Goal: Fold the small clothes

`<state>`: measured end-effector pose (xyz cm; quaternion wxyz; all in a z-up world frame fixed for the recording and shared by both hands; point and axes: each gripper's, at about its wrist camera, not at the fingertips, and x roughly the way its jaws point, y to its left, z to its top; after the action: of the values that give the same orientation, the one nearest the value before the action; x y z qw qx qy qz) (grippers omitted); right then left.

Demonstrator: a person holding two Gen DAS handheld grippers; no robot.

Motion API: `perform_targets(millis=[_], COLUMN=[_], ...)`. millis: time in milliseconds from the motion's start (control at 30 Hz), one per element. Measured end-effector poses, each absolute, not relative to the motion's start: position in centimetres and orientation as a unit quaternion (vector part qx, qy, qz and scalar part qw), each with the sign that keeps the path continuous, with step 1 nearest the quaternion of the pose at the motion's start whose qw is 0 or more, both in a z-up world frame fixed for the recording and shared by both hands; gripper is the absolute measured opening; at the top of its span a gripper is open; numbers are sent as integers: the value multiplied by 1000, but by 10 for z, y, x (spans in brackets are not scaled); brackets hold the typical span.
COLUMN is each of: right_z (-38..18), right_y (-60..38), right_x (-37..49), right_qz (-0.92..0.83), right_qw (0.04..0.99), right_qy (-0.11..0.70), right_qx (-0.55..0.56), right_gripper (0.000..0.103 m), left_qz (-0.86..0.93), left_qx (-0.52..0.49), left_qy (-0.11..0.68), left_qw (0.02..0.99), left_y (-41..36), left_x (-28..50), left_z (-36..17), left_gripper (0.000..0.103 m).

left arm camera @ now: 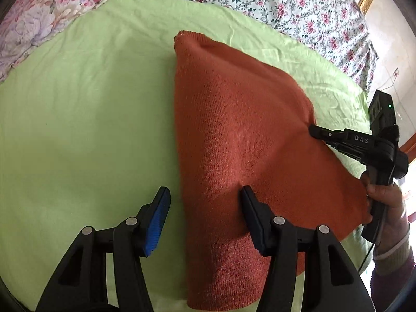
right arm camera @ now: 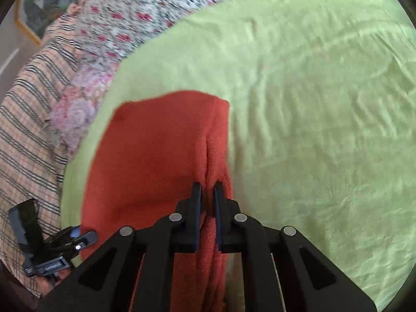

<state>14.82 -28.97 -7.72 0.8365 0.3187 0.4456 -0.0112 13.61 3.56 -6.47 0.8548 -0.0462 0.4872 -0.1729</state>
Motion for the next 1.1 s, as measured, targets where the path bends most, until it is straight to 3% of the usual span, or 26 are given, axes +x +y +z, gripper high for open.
perform_targets(millis=[433, 600, 867, 1100], right_z=[-34, -31, -35, -33], right_y=[-271, -253, -253, -266], right_x=[89, 48, 36, 76], right_qz=[9, 25, 11, 9], right_qw=[849, 849, 848, 850], right_qy=[407, 406, 410, 404], right_qx=[335, 336, 336, 337], right_gripper=[16, 38, 38, 38], left_qz=[-185, -190, -198, -212], left_qx=[-56, -63, -74, -119], left_qy=[459, 469, 460, 475], left_qw=[867, 860, 863, 845], left_y=[61, 66, 73, 71], left_x=[95, 83, 98, 157], left_z=[-49, -60, -48, -49], left_gripper=[57, 57, 58, 59])
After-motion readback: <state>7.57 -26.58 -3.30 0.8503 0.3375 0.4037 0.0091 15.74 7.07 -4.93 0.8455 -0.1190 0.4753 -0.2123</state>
